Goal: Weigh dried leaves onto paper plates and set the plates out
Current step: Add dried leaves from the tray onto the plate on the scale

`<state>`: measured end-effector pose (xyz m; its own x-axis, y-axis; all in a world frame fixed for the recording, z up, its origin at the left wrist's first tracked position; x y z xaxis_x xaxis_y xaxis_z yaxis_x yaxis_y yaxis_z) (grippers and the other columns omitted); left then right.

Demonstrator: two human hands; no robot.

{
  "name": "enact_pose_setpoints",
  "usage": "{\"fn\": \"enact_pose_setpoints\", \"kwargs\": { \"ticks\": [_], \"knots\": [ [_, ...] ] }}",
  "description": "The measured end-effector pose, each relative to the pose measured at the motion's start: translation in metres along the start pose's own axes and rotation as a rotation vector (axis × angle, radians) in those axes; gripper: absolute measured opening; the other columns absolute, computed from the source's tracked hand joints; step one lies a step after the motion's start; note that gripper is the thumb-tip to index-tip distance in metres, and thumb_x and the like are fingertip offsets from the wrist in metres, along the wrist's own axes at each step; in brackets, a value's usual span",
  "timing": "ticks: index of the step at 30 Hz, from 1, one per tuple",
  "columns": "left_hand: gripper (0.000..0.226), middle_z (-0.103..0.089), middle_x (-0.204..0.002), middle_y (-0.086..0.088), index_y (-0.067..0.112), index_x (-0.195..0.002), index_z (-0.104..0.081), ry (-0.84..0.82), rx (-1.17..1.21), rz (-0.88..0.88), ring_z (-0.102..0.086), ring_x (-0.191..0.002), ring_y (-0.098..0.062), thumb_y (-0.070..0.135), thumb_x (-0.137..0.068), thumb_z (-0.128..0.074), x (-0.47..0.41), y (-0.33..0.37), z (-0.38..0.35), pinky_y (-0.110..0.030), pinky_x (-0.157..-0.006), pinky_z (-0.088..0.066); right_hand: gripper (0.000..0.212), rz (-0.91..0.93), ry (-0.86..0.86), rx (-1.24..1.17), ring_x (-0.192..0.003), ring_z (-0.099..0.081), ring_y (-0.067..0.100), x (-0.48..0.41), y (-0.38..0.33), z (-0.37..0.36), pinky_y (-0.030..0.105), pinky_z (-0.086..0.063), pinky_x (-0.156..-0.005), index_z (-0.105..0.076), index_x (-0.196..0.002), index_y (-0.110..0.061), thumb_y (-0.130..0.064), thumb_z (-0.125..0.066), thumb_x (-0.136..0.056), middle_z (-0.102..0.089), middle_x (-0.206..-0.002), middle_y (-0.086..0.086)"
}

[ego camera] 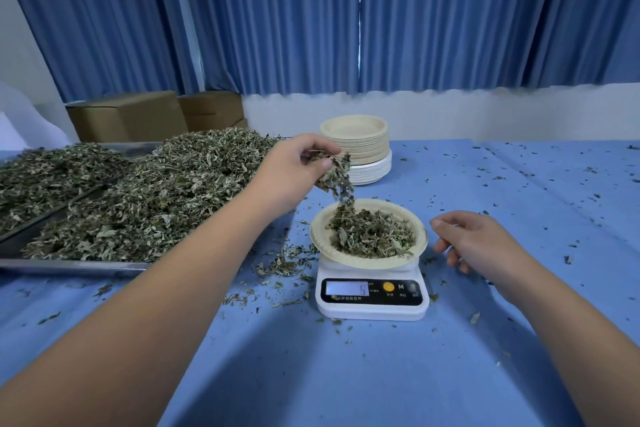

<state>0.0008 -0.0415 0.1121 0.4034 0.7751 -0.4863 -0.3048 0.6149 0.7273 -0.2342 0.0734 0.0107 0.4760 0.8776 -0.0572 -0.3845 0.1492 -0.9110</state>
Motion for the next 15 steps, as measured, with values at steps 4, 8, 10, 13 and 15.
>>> {"fn": "enact_pose_setpoints", "kwargs": {
  "ticks": [4,8,10,13,15],
  "knots": [
    [0.023,-0.065,-0.083,0.009,0.037,-0.09,-0.067,0.101,-0.077,0.048,-0.045,-0.043,0.006,0.014,-0.092,-0.064,0.002,-0.007,0.038,-0.008,-0.043,-0.033,0.013,0.005,-0.003,0.003,-0.052,-0.05,0.019,-0.001,-0.001,-0.001,0.033,-0.04,-0.054,-0.065,-0.091,-0.018,-0.025,-0.055,-0.095,-0.065,-0.071,0.002],
    [0.018,-0.065,-0.085,0.0,0.03,-0.097,-0.069,0.234,-0.11,0.141,-0.038,-0.037,-0.002,0.014,-0.093,-0.063,0.005,-0.022,0.079,-0.015,-0.034,-0.03,0.013,0.005,-0.011,0.01,-0.051,-0.05,0.017,-0.001,-0.001,-0.004,0.03,-0.04,-0.051,-0.065,-0.091,-0.016,-0.024,-0.055,-0.095,-0.065,-0.072,0.002],
    [0.019,-0.065,-0.095,0.001,0.032,-0.096,-0.067,0.258,-0.166,0.188,-0.039,-0.039,-0.005,0.014,-0.093,-0.062,0.009,-0.032,0.091,-0.017,-0.035,-0.032,0.013,0.002,-0.012,0.013,-0.051,-0.05,0.017,-0.001,0.0,-0.004,0.03,-0.04,-0.052,-0.065,-0.091,-0.017,-0.025,-0.054,-0.095,-0.065,-0.072,0.002],
    [0.02,-0.058,-0.113,0.006,0.034,-0.097,-0.065,0.242,-0.28,0.271,-0.04,-0.039,-0.005,0.014,-0.093,-0.062,0.016,-0.05,0.096,-0.016,-0.034,-0.033,0.013,0.003,-0.014,0.01,-0.051,-0.049,0.017,-0.001,0.0,-0.004,0.03,-0.039,-0.051,-0.065,-0.091,-0.016,-0.024,-0.055,-0.095,-0.065,-0.071,0.002],
    [0.02,-0.057,-0.116,0.007,0.032,-0.098,-0.065,0.227,-0.352,0.3,-0.048,-0.044,-0.002,0.014,-0.092,-0.064,0.02,-0.06,0.096,-0.016,-0.037,-0.035,0.013,0.003,-0.015,0.01,-0.051,-0.049,0.017,-0.001,0.0,-0.004,0.03,-0.039,-0.051,-0.065,-0.092,-0.016,-0.024,-0.055,-0.095,-0.064,-0.069,0.002]
  ]
}}
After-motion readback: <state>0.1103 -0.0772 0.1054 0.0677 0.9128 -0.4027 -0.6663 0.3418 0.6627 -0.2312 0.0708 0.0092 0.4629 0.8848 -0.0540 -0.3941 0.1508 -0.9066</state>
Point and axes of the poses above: each hand's wrist, its own x-axis away from the middle knuckle, its own z-axis out of the back of the hand, y = z × x, the point moved 7 cm from there along -x, towards the middle knuckle
